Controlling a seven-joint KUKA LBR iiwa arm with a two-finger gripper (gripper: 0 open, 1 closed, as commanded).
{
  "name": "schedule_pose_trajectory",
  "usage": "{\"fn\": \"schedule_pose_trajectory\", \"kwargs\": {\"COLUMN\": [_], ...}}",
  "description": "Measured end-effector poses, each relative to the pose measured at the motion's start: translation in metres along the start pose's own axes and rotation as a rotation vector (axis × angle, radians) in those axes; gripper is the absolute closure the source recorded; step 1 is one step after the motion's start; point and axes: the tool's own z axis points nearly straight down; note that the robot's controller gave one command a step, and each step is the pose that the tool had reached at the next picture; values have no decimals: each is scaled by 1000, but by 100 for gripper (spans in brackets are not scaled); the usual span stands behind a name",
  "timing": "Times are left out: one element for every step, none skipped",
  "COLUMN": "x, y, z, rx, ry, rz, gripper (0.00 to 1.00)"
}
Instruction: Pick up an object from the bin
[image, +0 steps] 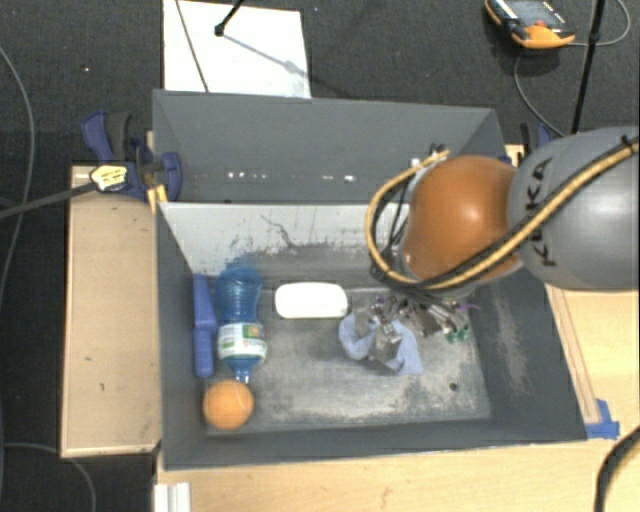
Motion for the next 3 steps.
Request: {"fn": "schedule_pose_trajectory", "kwargs": {"x": [-3, 1, -20], "y": [7, 7, 10], "z": [-25, -48, -240], "rx": [-2, -2, 2], "ry": [4, 1, -11], "rz": [-38, 245, -27], "gripper": [100, 100, 100]}}
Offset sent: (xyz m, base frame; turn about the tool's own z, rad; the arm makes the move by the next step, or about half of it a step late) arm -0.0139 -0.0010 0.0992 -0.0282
